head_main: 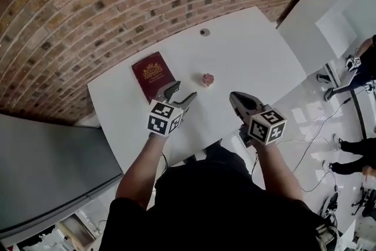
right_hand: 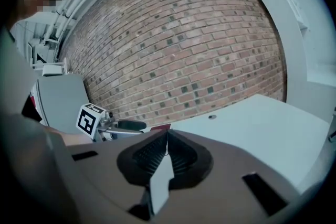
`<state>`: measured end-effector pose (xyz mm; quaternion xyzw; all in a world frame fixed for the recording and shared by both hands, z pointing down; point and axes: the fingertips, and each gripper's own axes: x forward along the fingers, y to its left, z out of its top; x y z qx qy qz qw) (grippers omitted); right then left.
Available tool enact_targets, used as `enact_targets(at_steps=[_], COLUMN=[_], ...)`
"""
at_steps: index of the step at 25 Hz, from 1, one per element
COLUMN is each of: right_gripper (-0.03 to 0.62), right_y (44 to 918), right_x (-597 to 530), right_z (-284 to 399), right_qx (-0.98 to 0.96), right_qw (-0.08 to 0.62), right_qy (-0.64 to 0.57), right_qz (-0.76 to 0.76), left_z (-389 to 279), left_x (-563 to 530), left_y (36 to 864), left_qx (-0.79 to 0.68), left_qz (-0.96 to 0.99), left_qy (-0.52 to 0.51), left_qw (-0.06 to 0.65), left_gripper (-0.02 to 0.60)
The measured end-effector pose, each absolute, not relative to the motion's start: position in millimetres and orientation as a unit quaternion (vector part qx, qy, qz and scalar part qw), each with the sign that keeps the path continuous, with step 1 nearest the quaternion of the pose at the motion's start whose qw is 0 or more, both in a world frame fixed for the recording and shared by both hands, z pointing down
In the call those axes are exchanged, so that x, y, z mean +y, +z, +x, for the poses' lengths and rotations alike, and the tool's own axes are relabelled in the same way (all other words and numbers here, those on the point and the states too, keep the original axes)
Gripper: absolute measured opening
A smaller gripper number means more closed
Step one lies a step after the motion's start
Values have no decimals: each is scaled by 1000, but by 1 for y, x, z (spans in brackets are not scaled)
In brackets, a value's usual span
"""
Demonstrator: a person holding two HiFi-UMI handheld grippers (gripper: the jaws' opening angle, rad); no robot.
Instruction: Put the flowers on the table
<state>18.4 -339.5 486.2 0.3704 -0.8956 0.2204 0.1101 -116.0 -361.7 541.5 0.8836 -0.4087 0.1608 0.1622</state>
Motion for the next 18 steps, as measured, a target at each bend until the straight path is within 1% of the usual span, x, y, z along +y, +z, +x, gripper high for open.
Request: enact_targets(at_steps=[2,6,10,14,16,18], right_gripper=[12,12,12,12,12,12], right_y=[478,472,457,438,431,424], right_x=[-333,-319,-318,-315,-310,-307], right_z=[22,33,53,72,78,86], right_qx=[-894,-892,-890,-893,-902,-909], right_qw=[101,95,83,59,52,51], right_qy=[212,206,196,186,178,167], right_qz=[381,390,404,405,391,378], left_z=[-121,-130,-136,-137,-136,-134], left_x=[-355,-342,-335,-332,-331,-332], left_y=[528,504,477,458,451,442], left_qx=[-407,-414,-437,-460,-476,-495], left_qz=[887,887,880,870,862,853], left_qy=[148,125,115,106,108,110], left_qw=[161,160,145,145,135,124], left_gripper=[288,236,228,151,142,105])
